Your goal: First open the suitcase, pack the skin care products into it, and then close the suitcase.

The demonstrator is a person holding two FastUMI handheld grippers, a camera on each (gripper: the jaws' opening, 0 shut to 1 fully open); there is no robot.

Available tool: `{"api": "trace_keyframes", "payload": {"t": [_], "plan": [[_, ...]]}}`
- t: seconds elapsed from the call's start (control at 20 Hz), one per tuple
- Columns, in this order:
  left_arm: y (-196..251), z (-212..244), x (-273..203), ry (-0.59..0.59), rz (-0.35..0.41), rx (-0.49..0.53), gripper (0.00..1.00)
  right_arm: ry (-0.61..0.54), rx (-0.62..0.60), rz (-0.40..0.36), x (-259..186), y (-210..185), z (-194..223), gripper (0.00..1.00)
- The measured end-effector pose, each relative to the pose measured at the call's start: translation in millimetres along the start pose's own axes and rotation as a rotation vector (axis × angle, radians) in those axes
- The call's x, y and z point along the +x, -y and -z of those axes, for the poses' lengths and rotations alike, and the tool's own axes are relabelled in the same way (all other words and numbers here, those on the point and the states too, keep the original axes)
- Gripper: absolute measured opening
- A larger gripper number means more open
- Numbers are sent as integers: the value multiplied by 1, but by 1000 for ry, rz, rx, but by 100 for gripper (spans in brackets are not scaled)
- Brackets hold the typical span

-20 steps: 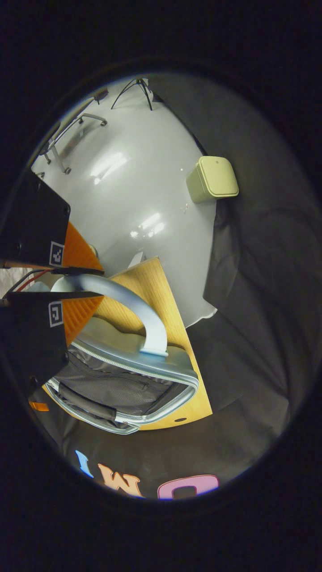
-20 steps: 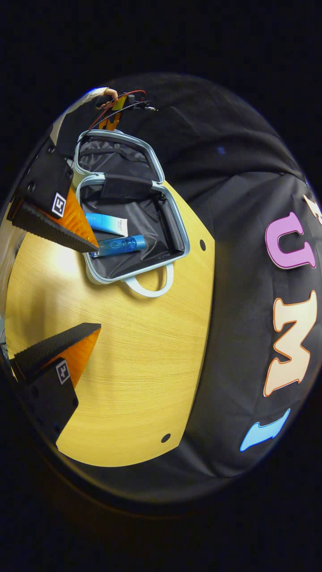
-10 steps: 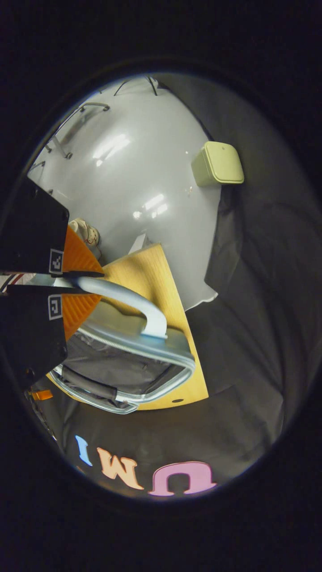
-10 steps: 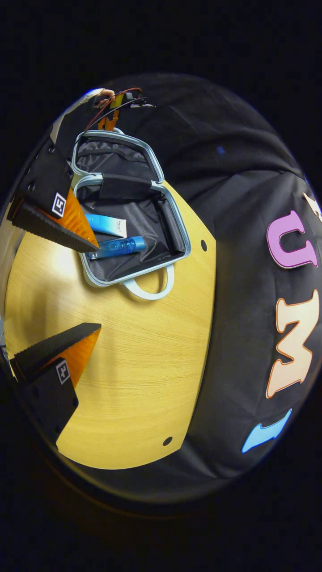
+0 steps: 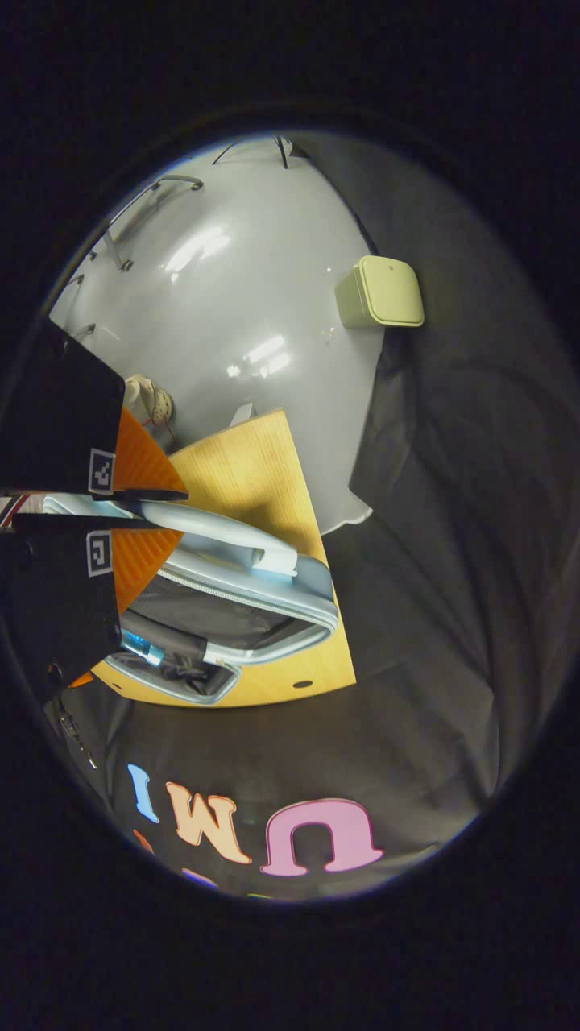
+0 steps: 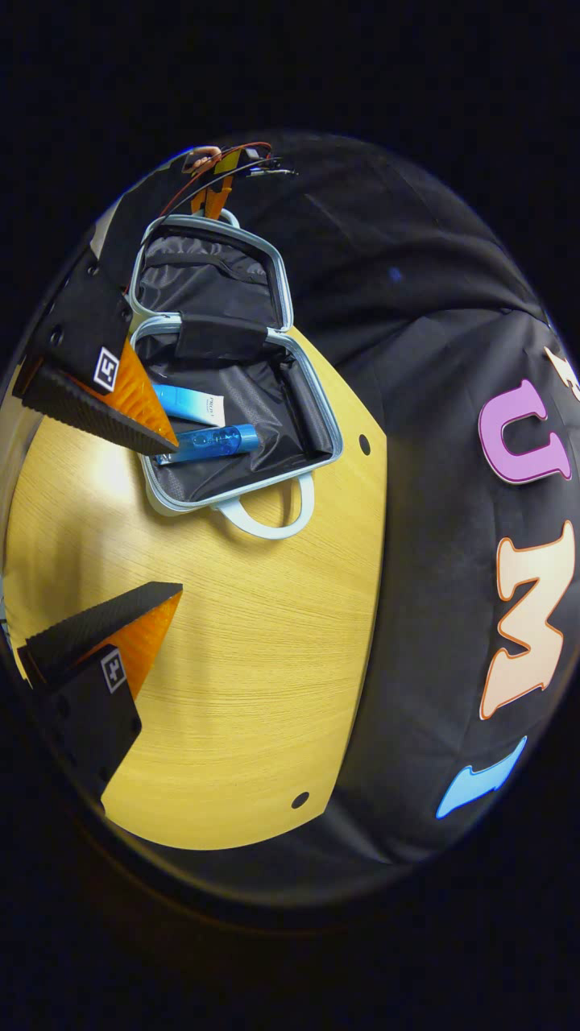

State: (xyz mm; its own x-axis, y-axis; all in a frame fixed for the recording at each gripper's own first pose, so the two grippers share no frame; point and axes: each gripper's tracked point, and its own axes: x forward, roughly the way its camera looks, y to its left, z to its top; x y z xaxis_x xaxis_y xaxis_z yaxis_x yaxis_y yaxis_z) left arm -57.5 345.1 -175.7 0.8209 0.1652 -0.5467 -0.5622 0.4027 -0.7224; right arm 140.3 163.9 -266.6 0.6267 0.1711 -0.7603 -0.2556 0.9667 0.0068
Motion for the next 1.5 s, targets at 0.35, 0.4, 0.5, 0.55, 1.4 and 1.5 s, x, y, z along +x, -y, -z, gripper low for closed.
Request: {"api": "trace_keyframes", "payload": {"t": [0.35,0.4,0.5,0.55,1.4,1.5], "plan": [[67,8,-44,77,56,95,2,1,-26,18,-5,20,6,99],[77,10,-48,82,52,122,2,1,-23,17,-6,23,7,99],[97,16,-54,92,46,164,2,4,-18,15,-8,30,8,95],[107,19,-56,97,49,180,2,5,-17,17,-8,36,7,99],[314,113,-33,58,248,502,2,50,14,83,-42,127,7,99],[336,132,-21,22,281,526,2,54,18,95,-46,135,8,95]]}}
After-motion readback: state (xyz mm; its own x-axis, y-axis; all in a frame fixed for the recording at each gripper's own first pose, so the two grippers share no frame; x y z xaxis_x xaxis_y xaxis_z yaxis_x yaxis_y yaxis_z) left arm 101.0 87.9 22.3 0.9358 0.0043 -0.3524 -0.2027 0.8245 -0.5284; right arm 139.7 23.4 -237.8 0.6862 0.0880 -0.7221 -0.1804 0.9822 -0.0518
